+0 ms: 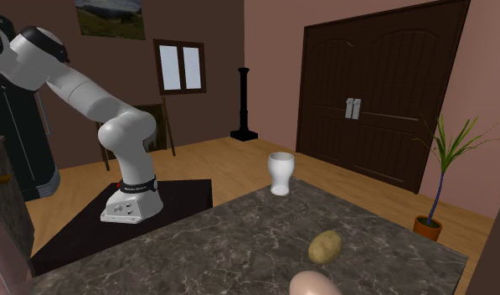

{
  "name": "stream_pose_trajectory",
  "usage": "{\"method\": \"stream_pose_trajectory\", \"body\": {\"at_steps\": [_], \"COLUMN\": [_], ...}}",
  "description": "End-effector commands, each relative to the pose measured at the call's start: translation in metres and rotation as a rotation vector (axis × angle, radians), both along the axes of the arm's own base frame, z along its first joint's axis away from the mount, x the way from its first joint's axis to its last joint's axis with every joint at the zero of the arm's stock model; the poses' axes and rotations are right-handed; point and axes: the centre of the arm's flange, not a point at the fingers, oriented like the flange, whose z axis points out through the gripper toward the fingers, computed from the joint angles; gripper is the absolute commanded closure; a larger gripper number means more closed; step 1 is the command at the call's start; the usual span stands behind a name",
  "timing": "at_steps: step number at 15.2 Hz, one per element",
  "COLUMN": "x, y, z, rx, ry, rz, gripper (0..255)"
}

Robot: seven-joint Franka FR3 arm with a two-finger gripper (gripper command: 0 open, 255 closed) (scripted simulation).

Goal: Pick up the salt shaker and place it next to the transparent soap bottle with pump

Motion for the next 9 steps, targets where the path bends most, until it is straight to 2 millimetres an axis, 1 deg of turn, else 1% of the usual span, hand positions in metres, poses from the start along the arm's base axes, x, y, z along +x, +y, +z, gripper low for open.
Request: {"method": "stream_pose_trajectory", "body": {"at_steps": [1,9], "x": [0.000,0.000], "y": [0.000,0.000], "z": [-0.011,-0.053], "rx": [0.000,0.000], "ry": [0.000,0.000], "rz": [0.000,0.000], "gripper": [255,255]}}
